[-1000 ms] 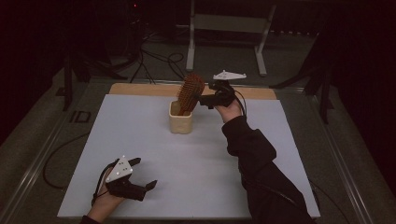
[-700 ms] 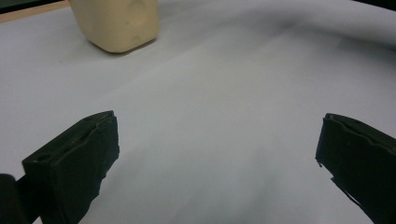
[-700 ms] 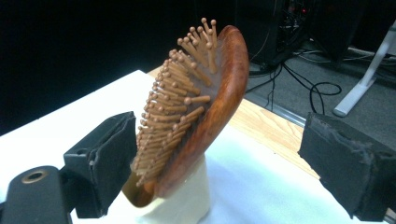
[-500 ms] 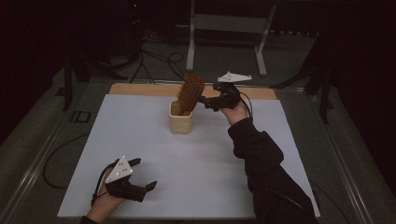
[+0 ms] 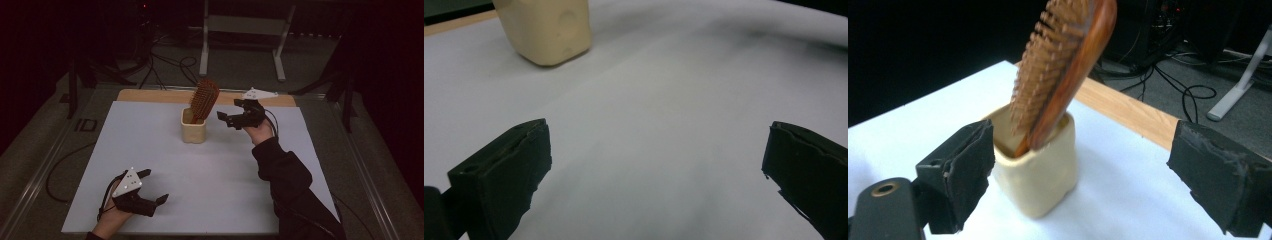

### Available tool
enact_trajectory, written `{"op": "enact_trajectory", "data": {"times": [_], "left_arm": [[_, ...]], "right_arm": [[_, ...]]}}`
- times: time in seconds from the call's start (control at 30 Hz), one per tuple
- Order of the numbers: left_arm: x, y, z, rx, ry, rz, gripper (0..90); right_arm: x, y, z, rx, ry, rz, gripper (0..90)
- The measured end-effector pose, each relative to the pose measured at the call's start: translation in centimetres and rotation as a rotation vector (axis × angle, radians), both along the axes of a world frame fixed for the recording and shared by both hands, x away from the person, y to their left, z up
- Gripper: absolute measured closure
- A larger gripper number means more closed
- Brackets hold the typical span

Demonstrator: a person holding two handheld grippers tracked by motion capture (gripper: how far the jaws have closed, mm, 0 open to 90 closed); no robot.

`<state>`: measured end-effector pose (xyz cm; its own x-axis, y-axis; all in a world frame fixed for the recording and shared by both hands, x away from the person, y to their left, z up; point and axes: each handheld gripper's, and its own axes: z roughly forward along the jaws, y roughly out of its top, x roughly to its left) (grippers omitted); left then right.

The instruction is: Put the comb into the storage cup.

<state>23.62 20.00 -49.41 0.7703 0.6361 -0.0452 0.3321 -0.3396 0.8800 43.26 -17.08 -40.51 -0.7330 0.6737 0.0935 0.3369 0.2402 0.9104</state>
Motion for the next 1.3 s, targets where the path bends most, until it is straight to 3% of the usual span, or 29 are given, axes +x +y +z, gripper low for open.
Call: {"op": "enact_trajectory", "data": {"times": [0.17, 0.33, 0.6, 0.97, 1.17, 1.3], "left_arm": [[0.0, 0.2, 0.1, -0.004, -0.006, 0.01, 0.0], [0.1, 0.2, 0.0, -0.012, -0.003, 0.01, 0.0], [0.1, 0.2, 0.0, -0.009, -0.006, 0.008, 0.0], [0.1, 0.3, 0.1, 0.002, -0.012, 0.003, 0.0], [0.1, 0.3, 0.0, 0.001, -0.011, 0.002, 0.0], [0.1, 0.3, 0.0, -0.001, -0.011, 0.001, 0.0]], "right_arm": [[-1.2, -0.9, -1.2, -0.003, 0.009, 0.01, 10.7], [-3.2, -2.5, -3.8, -0.011, 0.033, 0.019, 10.7], [-5.5, -4.6, -6.2, -0.018, 0.05, 0.033, 10.7], [-8.1, -6.2, -7.5, -0.019, 0.071, 0.047, 10.7], [-10.7, -7.3, -8.7, -0.05, 0.078, 0.074, 10.7], [-12.1, -8.0, -8.9, -0.062, 0.06, 0.07, 10.7]]}}
